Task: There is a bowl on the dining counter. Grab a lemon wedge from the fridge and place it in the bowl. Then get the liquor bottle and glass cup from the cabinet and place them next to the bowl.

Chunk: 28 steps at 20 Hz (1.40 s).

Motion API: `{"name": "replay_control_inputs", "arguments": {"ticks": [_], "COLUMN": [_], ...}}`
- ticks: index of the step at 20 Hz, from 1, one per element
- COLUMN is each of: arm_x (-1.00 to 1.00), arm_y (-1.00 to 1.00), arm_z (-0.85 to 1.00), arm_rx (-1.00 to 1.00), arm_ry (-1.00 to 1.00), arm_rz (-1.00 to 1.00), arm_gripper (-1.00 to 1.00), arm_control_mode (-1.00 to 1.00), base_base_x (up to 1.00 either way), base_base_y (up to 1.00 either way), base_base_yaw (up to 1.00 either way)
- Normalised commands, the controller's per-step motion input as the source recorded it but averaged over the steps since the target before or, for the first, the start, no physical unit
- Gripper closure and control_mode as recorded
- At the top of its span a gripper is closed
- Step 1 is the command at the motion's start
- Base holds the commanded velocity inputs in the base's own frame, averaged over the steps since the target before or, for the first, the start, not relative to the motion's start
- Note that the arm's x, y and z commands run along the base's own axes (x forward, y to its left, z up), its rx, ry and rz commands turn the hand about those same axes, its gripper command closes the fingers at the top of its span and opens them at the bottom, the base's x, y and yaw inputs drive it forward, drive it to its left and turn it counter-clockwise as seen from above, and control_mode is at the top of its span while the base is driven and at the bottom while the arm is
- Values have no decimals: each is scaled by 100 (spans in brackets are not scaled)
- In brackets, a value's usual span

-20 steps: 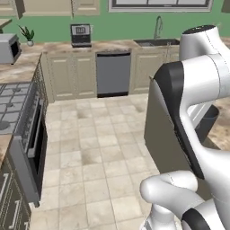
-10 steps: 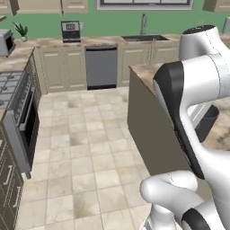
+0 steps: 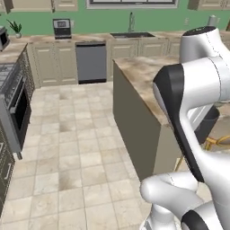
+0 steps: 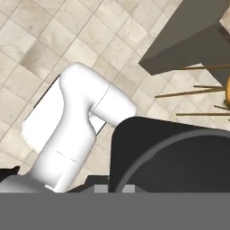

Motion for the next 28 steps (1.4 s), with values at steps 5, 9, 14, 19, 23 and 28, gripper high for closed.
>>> {"name": "replay_control_inputs", "arguments": {"ticks": [5, 9, 14, 19, 23, 28], "arm_x": [0, 0, 0, 0, 0, 0], "arm_y": [0, 0, 0, 0, 0, 0], "arm_z": [0, 0, 0, 0, 0, 0], "arm_rx": [0, 0, 0, 0, 0, 0], "arm_ry": [0, 0, 0, 0, 0, 0], "arm_rz": [0, 0, 0, 0, 0, 0], "arm_gripper": [100, 100, 100, 100, 100, 100], "arm_control_mode": [100, 100, 100, 100, 100, 100], "base_base_x": [3, 17, 24, 42, 63, 80], "base_base_y": [-100, -100, -100, -80, -41, -6], "base_base_yaw": [3, 7, 11, 18, 19, 14]}}
